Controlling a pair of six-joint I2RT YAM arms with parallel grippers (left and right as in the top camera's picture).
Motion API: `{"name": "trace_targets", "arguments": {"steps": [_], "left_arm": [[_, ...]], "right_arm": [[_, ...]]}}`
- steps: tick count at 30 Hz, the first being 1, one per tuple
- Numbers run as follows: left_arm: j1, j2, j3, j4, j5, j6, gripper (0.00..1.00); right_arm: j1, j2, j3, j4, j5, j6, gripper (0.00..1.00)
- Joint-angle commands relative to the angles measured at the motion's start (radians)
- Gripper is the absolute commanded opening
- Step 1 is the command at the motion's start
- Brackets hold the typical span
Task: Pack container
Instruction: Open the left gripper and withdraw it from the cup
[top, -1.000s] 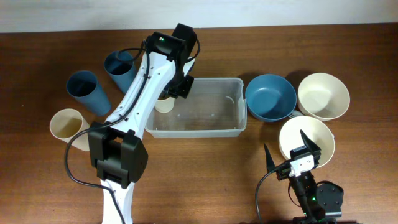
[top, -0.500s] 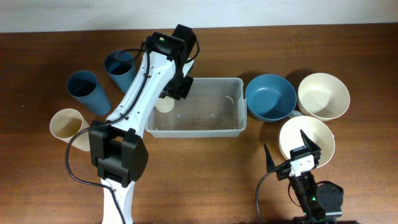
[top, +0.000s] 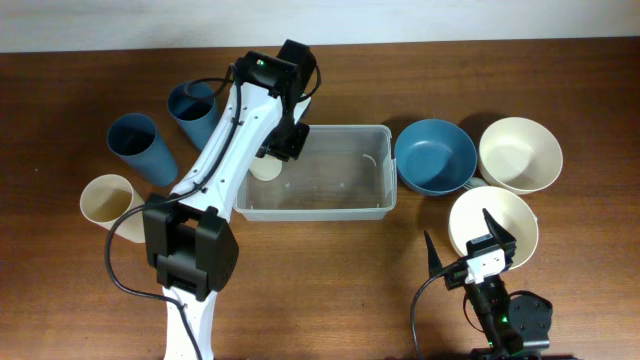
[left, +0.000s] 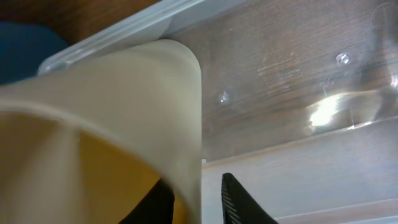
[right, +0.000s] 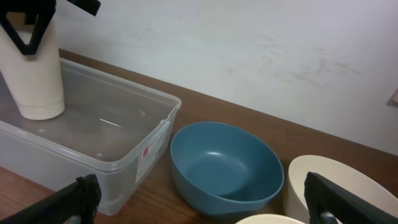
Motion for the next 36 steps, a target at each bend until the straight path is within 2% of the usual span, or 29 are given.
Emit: {"name": "trace_targets", "arguments": {"steps": [1,6,13,20,25,30,31,36], "left_arm": [[0.007,0.011,0.068,-0.021,-0.019,0.005,0.37],[0.008,0.011,0.127,-0.044,-0.019,0.005,0.44],[0.008,0.011,0.197,-0.093,-0.014,0.005,0.45],[0.014,0.007,0.369,-0.204,0.021,-0.011,0.44],[0.039,-0.105,0.374,-0.204,0.026,-0.038,0.47],[0.097,-0.301,0.278,-0.204,0.007,-0.056,0.55],[0.113,-0.352,0.233,-0.204,-0.005,-0.057,0.61],[0.206,-0.6,-0.064,-0.204,-0.054,-0.082,0.67]], "right_arm": [[0.006,-0.004,-0.005,-0.006,-0.006,-0.003,0.99],[0.006,-0.004,-0.005,-0.006,-0.006,-0.003,0.99],[0.006,-0.004,-0.005,-0.006,-0.006,-0.003,0.99],[0.006,-0.004,-0.005,-0.006,-0.006,-0.003,0.99],[0.006,-0.004,-0.005,-0.006,-0.006,-0.003,0.99],[0.006,-0.004,-0.005,-0.006,-0.006,-0.003,0.99],[0.006,-0.004,-0.005,-0.006,-0.006,-0.003,0.99],[0.006,-0.004,-0.005,-0.006,-0.006,-0.003,0.99]]}}
